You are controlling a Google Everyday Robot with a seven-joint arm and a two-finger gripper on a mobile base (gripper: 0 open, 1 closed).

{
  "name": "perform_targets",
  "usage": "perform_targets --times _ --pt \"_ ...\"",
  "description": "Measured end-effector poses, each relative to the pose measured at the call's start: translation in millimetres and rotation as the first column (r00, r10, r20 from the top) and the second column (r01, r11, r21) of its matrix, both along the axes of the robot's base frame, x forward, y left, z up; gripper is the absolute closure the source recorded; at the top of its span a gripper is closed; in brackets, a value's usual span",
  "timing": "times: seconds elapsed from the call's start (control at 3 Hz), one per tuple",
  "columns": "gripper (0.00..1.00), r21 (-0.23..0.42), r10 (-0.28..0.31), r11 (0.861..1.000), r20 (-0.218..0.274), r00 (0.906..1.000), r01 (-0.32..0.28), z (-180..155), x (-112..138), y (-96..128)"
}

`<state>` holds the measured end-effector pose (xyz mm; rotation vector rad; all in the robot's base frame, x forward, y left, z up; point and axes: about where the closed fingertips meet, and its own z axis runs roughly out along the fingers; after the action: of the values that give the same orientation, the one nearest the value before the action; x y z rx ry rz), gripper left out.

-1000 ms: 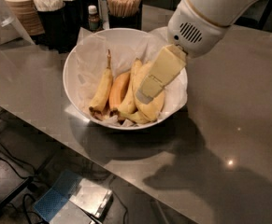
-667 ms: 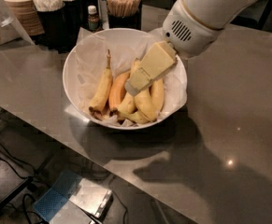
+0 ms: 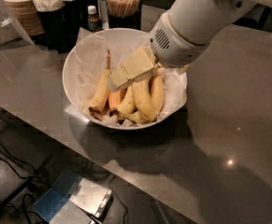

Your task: Pick banana from white bowl

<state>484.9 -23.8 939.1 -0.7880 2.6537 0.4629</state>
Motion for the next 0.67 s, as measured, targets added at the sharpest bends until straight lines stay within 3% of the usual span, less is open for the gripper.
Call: perform_targets --times 0.33,0.67 --pt "0.00 0.001 0.000 1.000 -0.001 1.0000 0.000 -1 0 1" --pt "0.00 0.021 0.009 1.000 -0.038 0.9992 -0.008 -14 -5 11"
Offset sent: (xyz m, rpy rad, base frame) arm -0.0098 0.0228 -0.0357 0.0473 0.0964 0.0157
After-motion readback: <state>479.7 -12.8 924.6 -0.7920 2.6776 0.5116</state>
